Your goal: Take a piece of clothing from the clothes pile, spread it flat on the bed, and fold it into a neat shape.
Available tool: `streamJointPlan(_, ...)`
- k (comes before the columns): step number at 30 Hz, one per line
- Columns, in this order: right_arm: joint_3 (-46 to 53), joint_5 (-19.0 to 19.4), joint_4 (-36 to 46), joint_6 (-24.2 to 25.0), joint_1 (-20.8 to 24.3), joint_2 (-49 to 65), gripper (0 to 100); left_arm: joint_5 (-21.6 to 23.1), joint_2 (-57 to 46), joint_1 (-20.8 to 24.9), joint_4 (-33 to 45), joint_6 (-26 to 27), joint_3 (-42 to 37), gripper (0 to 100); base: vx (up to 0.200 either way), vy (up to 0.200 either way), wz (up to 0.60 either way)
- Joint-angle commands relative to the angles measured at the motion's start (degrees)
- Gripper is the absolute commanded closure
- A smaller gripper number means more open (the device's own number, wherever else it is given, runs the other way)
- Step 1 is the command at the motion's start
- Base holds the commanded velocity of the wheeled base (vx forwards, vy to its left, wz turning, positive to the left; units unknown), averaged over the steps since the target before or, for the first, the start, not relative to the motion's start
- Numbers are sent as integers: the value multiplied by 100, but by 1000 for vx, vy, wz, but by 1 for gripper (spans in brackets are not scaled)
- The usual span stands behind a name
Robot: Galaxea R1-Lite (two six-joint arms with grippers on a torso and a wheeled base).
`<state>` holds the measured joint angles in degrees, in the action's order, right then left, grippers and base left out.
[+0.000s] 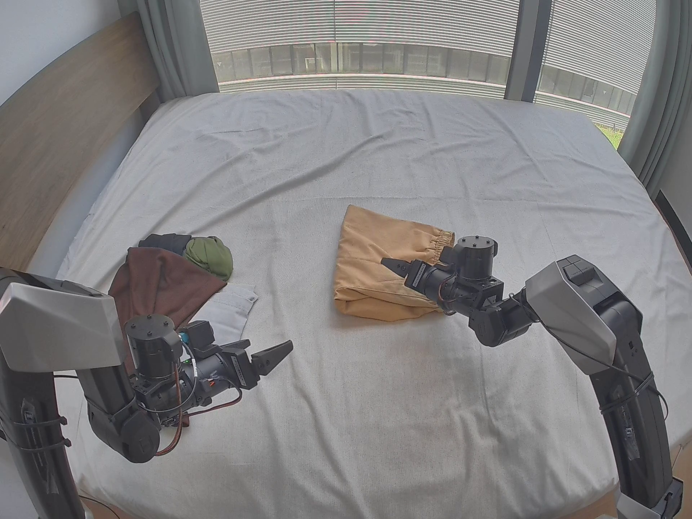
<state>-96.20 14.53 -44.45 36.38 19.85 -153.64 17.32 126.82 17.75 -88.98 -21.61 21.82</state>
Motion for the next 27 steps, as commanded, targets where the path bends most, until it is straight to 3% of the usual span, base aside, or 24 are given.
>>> streamJointPlan(1, 4, -12, -3, 1, -42, -158, 0, -1, 10, 9, -5, -1, -2, 0, 0, 0, 0)
streamJointPlan(10, 40, -187, -11, 10, 37, -8, 0, -1, 1, 0, -5, -1, -11, 0, 0, 0, 0)
streamJointPlan(27, 1270, -319, -38, -8, -25, 2127, 0, -1, -298, 62, -5, -1, -99, 0, 0, 0, 0)
